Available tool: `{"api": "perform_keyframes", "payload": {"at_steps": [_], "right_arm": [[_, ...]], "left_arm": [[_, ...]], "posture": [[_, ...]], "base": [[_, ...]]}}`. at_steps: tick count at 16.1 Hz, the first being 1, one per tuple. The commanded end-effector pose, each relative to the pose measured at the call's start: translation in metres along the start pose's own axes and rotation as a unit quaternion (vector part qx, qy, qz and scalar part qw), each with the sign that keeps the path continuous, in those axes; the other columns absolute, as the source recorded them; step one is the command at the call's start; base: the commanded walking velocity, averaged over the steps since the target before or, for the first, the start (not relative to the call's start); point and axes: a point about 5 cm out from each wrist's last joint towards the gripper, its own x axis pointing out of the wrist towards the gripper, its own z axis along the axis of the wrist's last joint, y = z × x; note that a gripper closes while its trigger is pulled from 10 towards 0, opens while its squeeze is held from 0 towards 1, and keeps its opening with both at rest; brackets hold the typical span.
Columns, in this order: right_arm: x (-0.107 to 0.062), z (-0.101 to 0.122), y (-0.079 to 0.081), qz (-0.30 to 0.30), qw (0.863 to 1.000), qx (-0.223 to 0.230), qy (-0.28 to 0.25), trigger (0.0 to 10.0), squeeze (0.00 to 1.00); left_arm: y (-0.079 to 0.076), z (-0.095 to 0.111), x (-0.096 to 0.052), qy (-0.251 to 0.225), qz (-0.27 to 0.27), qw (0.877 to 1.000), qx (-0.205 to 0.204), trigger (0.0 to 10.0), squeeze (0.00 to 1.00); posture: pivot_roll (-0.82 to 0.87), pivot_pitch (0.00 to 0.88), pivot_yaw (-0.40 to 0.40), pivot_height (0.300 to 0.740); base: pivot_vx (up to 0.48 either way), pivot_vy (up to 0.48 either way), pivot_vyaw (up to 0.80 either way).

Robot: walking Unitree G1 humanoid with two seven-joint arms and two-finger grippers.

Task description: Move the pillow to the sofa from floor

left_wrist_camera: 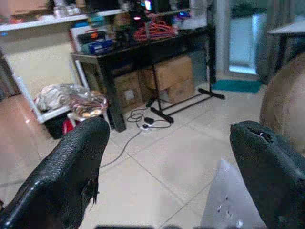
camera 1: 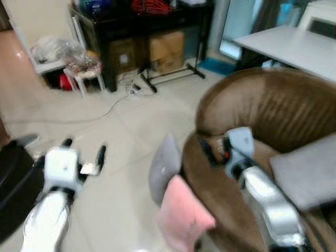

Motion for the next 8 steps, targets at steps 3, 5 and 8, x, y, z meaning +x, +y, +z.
{"api": "perform_keyframes", "payload": {"at_steps": [3, 5, 8], "right_arm": [[0.0044, 0.0093, 0.0088, 0.027, 0.999, 0.001, -0.019, 10.0, 1.0], [0.0037, 0.0079, 0.0064, 0.024, 1.0, 0.011, -0.016, 10.0, 1.0], [0.0043, 0.0059, 0.0033, 0.011, 1.0, 0.019, -0.017, 10.0, 1.0]], "left_arm": [[0.0089, -0.0025, -0.0028, 0.008, 0.012, 1.0, 0.016, 10.0, 0.0], [0.0098, -0.0034, -0.0029, 0.009, 0.021, 1.0, 0.02, 10.0, 0.0], [0.0156, -0.0057, -0.0025, 0.015, 0.047, 0.998, 0.026, 10.0, 0.0]], "posture": [[-0.01, 0.0, 0.01, 0.74], [-0.01, 0.0, 0.006, 0.74], [0.0, 0.0, -0.001, 0.73]], "base": [[0.355, 0.0, 0.8], [0.0, 0.0, 0.0], [0.0, 0.0, 0.0]]}}
